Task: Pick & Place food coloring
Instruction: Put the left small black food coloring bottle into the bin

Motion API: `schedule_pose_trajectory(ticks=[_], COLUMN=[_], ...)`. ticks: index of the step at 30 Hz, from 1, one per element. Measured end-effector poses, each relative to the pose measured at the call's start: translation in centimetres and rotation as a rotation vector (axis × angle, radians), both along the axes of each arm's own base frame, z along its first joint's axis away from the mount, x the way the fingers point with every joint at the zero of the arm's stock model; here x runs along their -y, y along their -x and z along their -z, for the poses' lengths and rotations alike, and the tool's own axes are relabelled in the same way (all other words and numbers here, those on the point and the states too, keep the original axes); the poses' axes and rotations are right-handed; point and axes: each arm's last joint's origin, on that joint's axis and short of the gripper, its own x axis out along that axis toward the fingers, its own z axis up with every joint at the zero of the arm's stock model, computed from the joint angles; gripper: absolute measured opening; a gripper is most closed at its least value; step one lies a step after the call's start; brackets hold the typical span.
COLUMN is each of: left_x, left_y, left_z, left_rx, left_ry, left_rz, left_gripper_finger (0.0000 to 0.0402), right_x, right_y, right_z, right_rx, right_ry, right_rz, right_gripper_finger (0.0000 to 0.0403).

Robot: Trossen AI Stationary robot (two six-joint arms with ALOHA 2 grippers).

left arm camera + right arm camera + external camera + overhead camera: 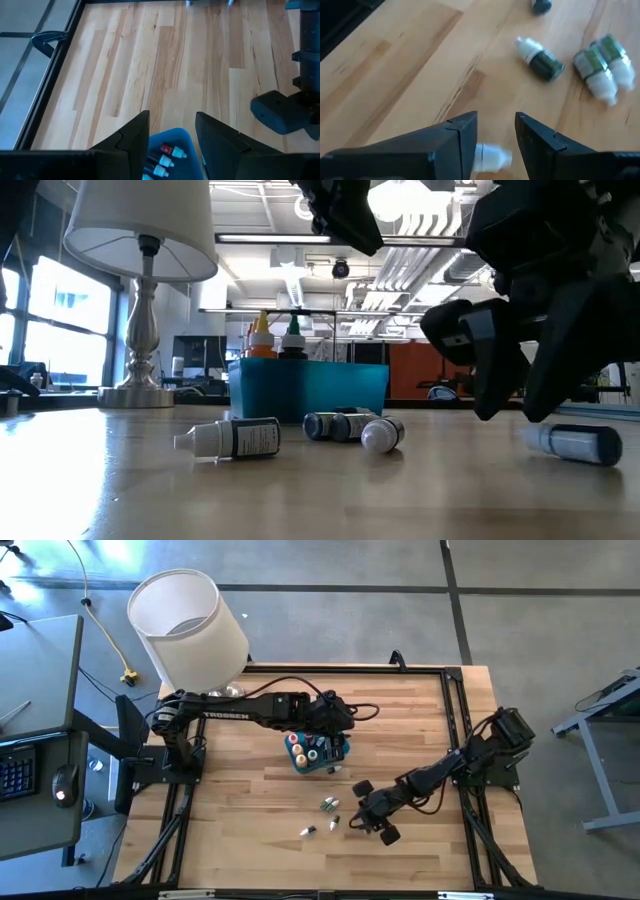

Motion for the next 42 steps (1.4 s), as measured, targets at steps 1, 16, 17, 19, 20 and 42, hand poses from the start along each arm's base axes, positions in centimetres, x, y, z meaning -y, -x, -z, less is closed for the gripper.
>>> schedule_pose_trajectory(ticks=[1,16,17,19,20,42], left_x=[0.0,0.0,0.0,0.0,0.0,0.0], left_y=[0.0,0.0,0.0,0.0,0.0,-0.1], left_z=[0.0,0.0,0.0,0.0,0.0,-0.1], left_rx=[0.0,0.001,0.001,0.001,0.001,0.016], left_ry=[0.0,0.003,0.003,0.004,0.005,0.011], left_rz=[0.0,0.002,0.002,0.003,0.004,0.0], left_gripper_finger=[0.0156,0.0156,0.0156,0.0156,0.0156,0.0156], right_x=[0.0,-1.3,-1.5,-2.0,-2.2,-1.9], right_y=[0.1,2.6,3.0,3.6,3.8,2.1], right_z=[0.1,-3.5,-3.2,-2.3,-1.8,2.3], right_rx=[-0.014,0.03,0.011,-0.013,-0.015,0.014], right_ry=[-0.005,0.041,0.068,0.088,0.098,0.144], right_rz=[0.007,0.126,0.105,0.051,0.028,-0.097], right_gripper_finger=[0.0126,0.0126,0.0126,0.0126,0.0126,0.0126])
